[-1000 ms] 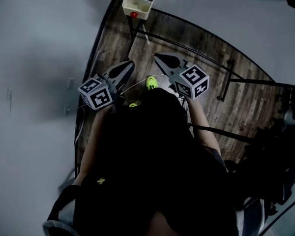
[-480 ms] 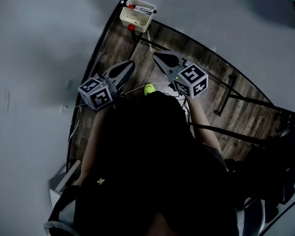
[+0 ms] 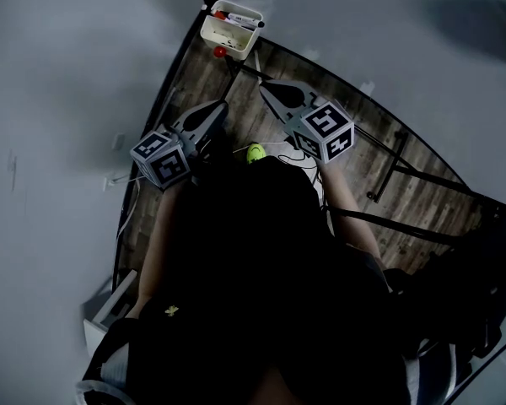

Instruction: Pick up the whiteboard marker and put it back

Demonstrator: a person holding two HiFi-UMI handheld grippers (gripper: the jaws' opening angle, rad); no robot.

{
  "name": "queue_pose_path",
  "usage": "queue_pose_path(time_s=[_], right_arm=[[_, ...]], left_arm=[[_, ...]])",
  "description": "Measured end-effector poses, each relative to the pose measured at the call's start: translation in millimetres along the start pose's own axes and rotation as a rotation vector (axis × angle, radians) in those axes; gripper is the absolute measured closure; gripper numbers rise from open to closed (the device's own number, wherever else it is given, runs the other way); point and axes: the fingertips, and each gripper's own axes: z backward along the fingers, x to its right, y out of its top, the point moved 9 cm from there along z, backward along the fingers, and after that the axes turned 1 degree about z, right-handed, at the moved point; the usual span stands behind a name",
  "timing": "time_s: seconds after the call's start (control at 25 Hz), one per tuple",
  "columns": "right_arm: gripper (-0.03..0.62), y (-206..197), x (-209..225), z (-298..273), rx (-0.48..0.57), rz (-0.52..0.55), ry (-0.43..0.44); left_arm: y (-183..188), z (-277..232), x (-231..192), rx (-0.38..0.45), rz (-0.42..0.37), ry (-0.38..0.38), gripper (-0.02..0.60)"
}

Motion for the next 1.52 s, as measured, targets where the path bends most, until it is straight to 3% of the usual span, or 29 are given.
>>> queue_pose_path(time_s=[0.64,0.8,0.92,1.16,1.52], right_arm=[[0.538,29.3,42.2,-41.6,0.001,0.013,-0.117],[0.498,35.0,49.2,-52.4,-0.006,0.018,-0.149],[0.477,38.8,55.8,-59.5,-0.005,0.017,-0.173],[0.385,41.8,69.8,-71.8,-0.023,0.026,-0.230],[0.312,43.1,85.5,-86.6,-0.056,0.022,-0.249]], left_arm=[[48.6,-35.3,-34.8,-0.046,-0.033,-0.092,0.575],[51.4,-37.1,-55.9,-0.076,-0.091,-0.134,0.575],[63.1,-43.7,-52.0,-0.082,-0.043,-0.134,0.575],[71.3,-49.2,-59.3,-0.103,-0.040,-0.142,0.575],[76.5,-47.2,-67.8,-0.092,0.006,-0.130,0.575]])
